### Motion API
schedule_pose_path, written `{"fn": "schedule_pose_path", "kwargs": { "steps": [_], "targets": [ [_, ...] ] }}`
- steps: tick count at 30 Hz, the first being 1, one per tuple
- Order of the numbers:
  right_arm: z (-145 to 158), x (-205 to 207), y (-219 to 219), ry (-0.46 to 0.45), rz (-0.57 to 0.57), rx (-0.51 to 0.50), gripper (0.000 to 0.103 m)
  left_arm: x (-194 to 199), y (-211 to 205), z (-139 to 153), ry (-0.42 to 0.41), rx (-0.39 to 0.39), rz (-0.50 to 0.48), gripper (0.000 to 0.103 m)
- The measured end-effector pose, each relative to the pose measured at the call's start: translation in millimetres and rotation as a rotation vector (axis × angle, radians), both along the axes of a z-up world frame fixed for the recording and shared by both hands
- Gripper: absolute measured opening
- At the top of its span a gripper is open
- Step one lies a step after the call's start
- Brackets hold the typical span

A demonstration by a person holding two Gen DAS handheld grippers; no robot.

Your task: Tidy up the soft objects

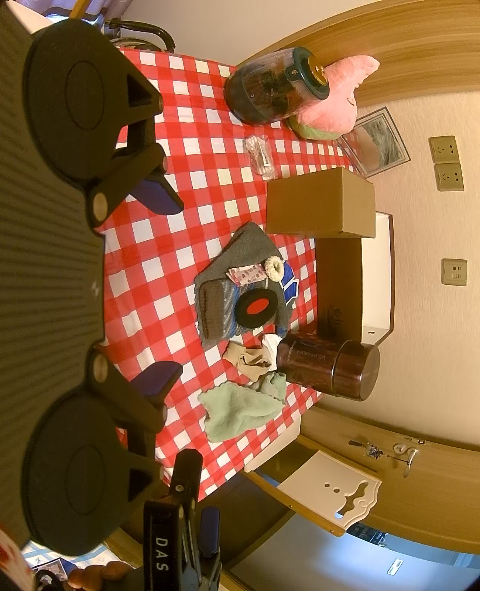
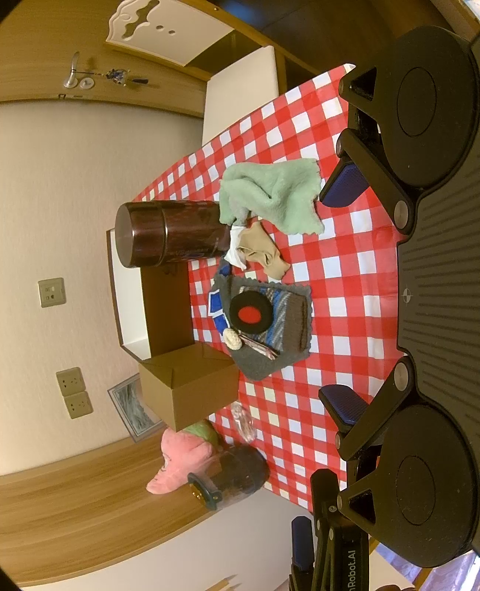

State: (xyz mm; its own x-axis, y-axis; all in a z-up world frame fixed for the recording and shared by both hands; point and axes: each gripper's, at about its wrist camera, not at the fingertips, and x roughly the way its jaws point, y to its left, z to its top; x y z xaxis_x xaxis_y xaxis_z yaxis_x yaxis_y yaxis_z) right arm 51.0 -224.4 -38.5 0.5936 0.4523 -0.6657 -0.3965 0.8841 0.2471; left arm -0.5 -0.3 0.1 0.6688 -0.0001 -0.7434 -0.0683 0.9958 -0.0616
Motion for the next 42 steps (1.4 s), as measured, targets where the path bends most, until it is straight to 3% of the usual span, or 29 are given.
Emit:
{"fn": "schedule_pose_path", "kwargs": {
  "steps": [19,30,42],
  "targets": [
    [0.3,3.0,4.3,0.003,0.002,0.0,0.102,-0.3,-0.1,0.2,0.003,0.0,0.001,0.085],
    [3.6,5.6,7.7,0.011,0.005,0.001,0.102,2.4,14.2,-14.9,0.012,0.0,0.004,0.085],
    [-23.8,23.7,4.9,0.049,0.007,0.046,0.102,18.1,22.0,-26.1,0.055,0.02,0.062,0.085]
  ]
}}
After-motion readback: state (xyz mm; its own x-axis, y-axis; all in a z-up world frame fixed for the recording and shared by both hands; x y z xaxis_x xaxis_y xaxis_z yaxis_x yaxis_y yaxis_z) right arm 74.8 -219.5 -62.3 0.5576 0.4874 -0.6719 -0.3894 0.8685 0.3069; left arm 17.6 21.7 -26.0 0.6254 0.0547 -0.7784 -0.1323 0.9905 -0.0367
